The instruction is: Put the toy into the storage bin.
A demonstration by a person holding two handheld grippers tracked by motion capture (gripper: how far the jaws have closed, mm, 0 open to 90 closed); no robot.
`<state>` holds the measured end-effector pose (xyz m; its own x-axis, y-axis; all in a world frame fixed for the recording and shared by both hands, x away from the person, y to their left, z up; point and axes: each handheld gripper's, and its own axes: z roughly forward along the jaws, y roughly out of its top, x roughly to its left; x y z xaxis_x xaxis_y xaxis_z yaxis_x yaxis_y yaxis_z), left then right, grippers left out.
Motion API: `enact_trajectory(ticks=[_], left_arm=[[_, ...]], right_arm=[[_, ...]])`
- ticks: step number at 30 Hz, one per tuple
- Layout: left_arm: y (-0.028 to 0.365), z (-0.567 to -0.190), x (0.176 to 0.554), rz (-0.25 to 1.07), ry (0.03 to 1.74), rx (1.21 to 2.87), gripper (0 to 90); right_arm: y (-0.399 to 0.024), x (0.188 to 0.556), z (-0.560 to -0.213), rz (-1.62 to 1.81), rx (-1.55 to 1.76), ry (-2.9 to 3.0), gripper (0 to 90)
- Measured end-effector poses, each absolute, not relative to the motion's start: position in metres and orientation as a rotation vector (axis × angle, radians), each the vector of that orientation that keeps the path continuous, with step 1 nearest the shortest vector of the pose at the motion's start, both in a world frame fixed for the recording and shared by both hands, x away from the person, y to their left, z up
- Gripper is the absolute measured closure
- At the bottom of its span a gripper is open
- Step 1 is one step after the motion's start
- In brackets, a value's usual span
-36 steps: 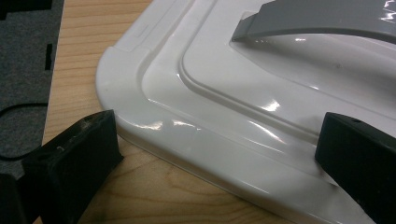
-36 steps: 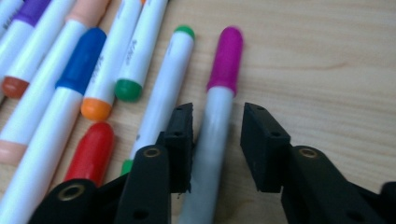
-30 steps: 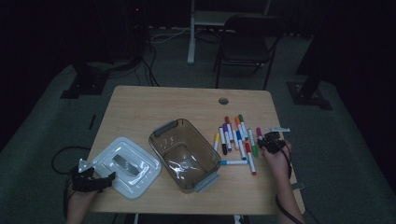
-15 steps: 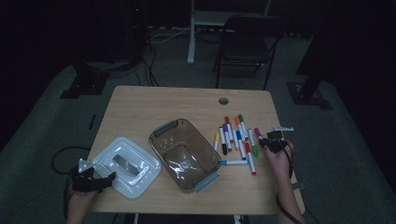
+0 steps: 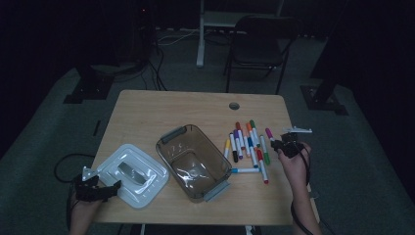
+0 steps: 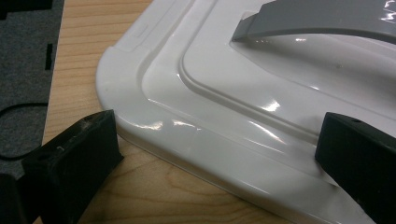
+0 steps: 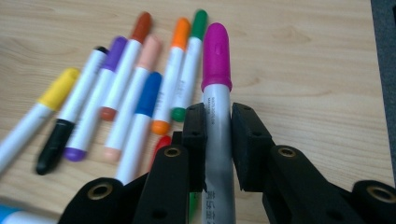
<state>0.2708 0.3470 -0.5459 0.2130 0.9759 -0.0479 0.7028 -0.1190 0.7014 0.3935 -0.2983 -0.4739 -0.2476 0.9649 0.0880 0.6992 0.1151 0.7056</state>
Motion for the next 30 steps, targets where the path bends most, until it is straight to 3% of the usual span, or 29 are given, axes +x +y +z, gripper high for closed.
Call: enact_trajectory(ticks=[30], left_arm=[[0.347, -0.546, 0.271, 0.585, 1.554, 1.888, 0.5]], right_arm=[[-0.197, 0.338, -0.372, 1.12, 1.231, 2.147, 76.6]])
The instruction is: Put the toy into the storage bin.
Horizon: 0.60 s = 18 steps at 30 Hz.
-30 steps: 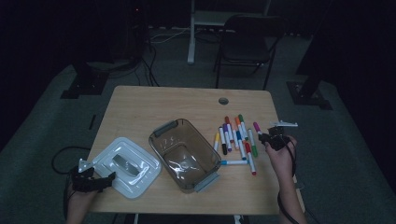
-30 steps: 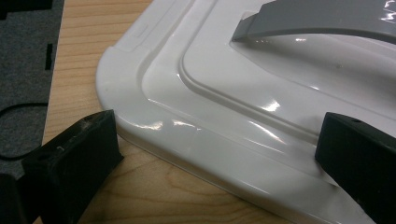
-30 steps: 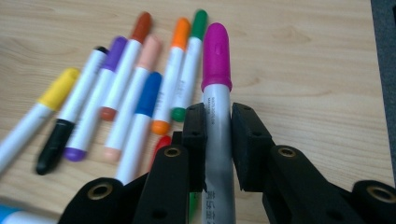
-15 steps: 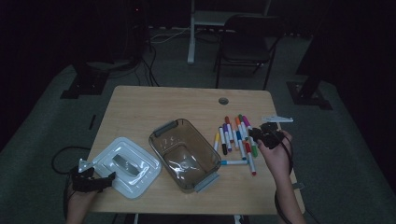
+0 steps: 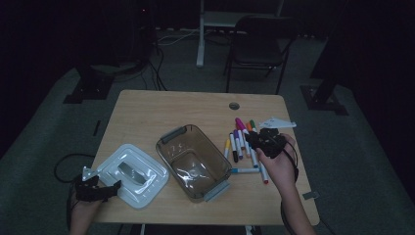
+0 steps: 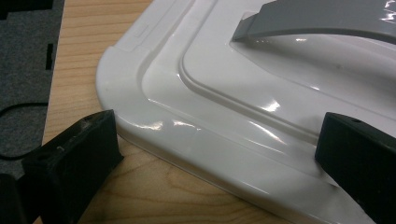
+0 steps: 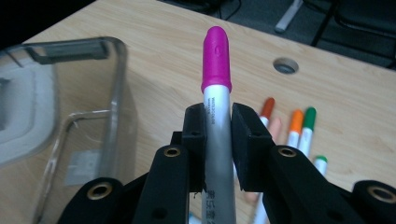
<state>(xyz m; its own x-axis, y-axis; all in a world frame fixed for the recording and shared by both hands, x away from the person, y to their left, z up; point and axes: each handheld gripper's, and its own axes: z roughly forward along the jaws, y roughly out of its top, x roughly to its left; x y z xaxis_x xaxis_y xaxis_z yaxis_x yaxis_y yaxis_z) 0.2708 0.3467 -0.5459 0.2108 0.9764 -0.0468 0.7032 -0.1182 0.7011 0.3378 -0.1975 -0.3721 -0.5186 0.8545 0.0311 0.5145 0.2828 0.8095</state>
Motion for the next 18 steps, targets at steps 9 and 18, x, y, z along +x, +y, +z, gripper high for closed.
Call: enact_trajectory(ticks=[9, 18], left_arm=[[0.347, -0.546, 0.271, 0.584, 1.555, 1.886, 0.4], [0.347, -0.546, 0.271, 0.584, 1.553, 1.888, 0.5]], right_arm=[[-0.163, 0.328, -0.359, 1.173, 1.148, 2.195, 76.6], [-0.125, 0.325, -0.36, 1.245, 1.102, 2.27, 76.7]])
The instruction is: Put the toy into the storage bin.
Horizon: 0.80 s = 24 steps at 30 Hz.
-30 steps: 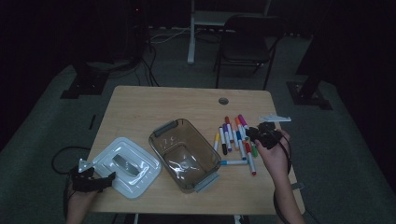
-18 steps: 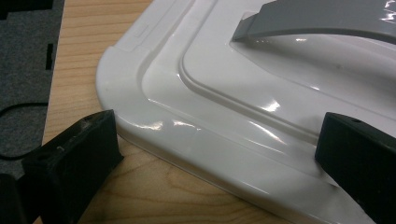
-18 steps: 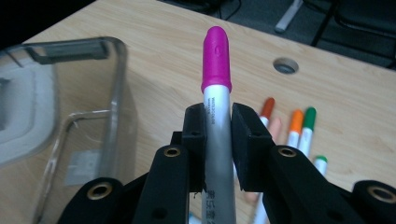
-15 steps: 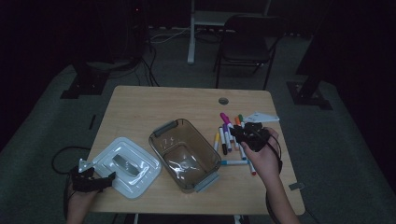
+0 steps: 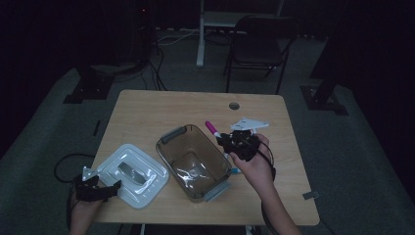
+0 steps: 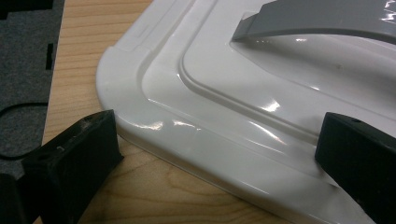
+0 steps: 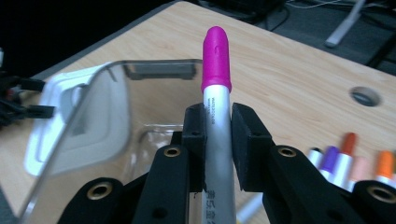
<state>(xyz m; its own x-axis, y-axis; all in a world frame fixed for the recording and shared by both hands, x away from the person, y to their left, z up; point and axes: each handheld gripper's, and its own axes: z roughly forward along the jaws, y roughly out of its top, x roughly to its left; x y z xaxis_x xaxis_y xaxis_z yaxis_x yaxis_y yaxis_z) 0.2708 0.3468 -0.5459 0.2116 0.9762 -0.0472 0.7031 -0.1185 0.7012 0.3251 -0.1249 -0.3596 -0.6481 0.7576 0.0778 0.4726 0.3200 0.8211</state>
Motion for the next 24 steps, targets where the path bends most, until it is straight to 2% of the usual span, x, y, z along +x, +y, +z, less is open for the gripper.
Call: enact_trajectory(ticks=[12, 24], left_arm=[[0.347, -0.546, 0.271, 0.584, 1.553, 1.887, 0.5], [0.347, -0.546, 0.271, 0.585, 1.552, 1.886, 0.5]], right_arm=[[-0.076, 0.33, -0.371, 1.282, 1.087, 2.382, 76.7], [-0.03, 0.34, -0.402, 1.153, 1.083, 2.542, 76.6]])
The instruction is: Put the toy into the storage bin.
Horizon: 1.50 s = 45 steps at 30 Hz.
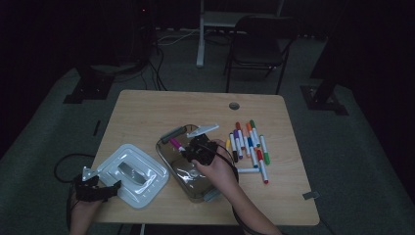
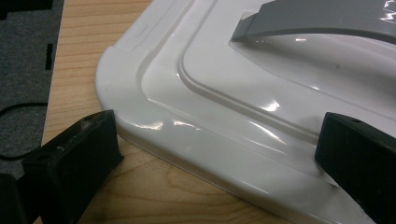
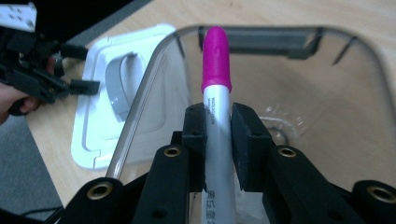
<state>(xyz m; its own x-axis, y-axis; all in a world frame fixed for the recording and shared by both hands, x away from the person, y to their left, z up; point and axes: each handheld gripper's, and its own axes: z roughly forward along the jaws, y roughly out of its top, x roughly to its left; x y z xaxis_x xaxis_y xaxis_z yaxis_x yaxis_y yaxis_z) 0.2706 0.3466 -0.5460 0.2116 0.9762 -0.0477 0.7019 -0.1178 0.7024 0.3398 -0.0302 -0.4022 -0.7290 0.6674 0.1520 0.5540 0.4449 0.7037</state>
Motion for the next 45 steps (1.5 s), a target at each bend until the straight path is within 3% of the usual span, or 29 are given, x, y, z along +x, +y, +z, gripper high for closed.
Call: enact_trajectory(ticks=[45], left_arm=[[0.347, -0.546, 0.27, 0.582, 1.549, 1.89, 0.5]], right_arm=[[0.024, 0.369, -0.482, 0.593, 1.085, 3.041, 74.2]])
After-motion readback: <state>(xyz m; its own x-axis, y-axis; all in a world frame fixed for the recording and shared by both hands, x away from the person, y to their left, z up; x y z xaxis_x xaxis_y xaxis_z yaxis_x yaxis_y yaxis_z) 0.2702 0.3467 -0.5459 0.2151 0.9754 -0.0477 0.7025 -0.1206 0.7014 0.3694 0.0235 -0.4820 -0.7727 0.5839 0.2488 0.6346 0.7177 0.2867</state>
